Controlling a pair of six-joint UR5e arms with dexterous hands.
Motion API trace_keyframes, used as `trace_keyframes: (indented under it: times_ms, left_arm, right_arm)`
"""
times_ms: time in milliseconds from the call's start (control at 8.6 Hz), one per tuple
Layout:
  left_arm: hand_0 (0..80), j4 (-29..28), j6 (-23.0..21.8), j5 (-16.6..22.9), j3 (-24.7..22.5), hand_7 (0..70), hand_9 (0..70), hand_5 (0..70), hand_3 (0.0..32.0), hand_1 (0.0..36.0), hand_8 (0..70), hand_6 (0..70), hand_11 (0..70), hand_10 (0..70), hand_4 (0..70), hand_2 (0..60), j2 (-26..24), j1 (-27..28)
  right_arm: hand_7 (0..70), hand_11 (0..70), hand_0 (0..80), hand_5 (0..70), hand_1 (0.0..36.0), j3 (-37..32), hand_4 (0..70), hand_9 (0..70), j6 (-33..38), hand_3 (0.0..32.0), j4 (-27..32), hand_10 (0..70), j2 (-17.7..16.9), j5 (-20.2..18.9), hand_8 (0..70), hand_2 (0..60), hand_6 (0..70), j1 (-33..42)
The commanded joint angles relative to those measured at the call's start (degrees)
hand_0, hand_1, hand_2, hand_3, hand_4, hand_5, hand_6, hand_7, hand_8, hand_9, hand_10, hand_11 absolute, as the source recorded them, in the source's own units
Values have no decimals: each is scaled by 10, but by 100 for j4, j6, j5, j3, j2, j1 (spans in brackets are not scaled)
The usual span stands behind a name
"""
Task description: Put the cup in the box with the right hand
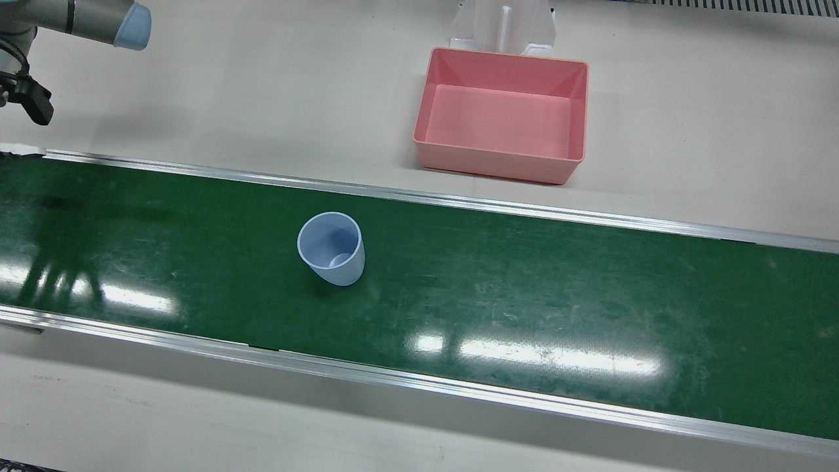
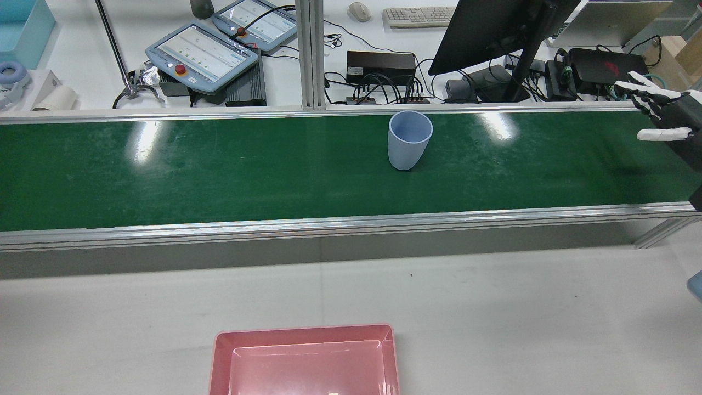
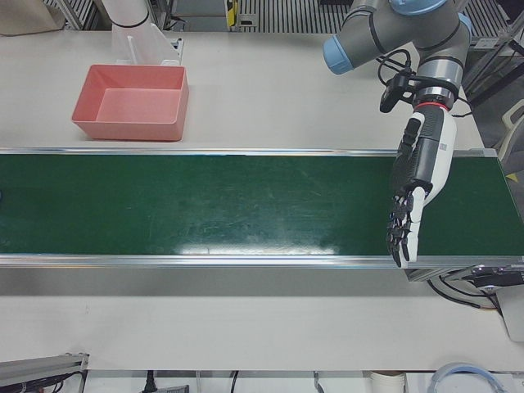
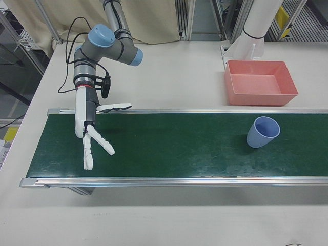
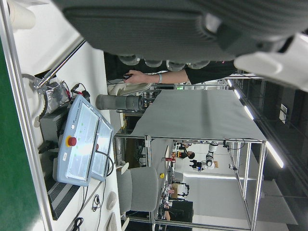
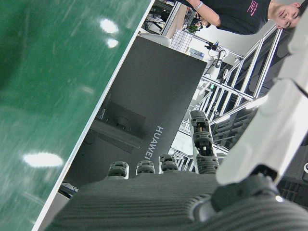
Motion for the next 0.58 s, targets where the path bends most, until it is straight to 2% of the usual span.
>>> trace_keyframes:
  times_ms: [0, 116, 233, 349, 465]
  left_arm:
    - [0, 0, 0, -2, 0, 0, 0, 0, 0, 0, 0, 0, 0, 0, 0, 0, 0, 0]
    - [0, 0, 0, -2, 0, 0, 0, 0, 0, 0, 0, 0, 0, 0, 0, 0, 0, 0]
    - [0, 0, 0, 7, 0, 0, 0, 0, 0, 0, 0, 0, 0, 0, 0, 0, 0, 0]
    - [0, 0, 0, 7, 0, 0, 0, 0, 0, 0, 0, 0, 0, 0, 0, 0, 0, 0]
    - [0, 0, 0, -2, 0, 0, 0, 0, 0, 0, 0, 0, 0, 0, 0, 0, 0, 0]
  right_arm:
    - [84, 42, 446, 33, 71, -18, 60, 41, -44, 48, 0, 21, -19, 9, 10, 47, 21, -119]
    - [82, 42, 437, 33, 79, -114, 51, 41, -53, 48, 17, 21, -10, 17, 11, 82, 20, -163]
    - [74, 43, 411, 33, 106, -132, 28, 40, -62, 50, 18, 21, -10, 17, 12, 186, 19, -216]
    - [74, 43, 437, 33, 79, -124, 45, 40, -53, 50, 18, 21, -10, 26, 12, 79, 19, -216]
    - [74, 43, 446, 33, 71, -123, 51, 40, -53, 52, 18, 21, -10, 26, 12, 46, 19, -225]
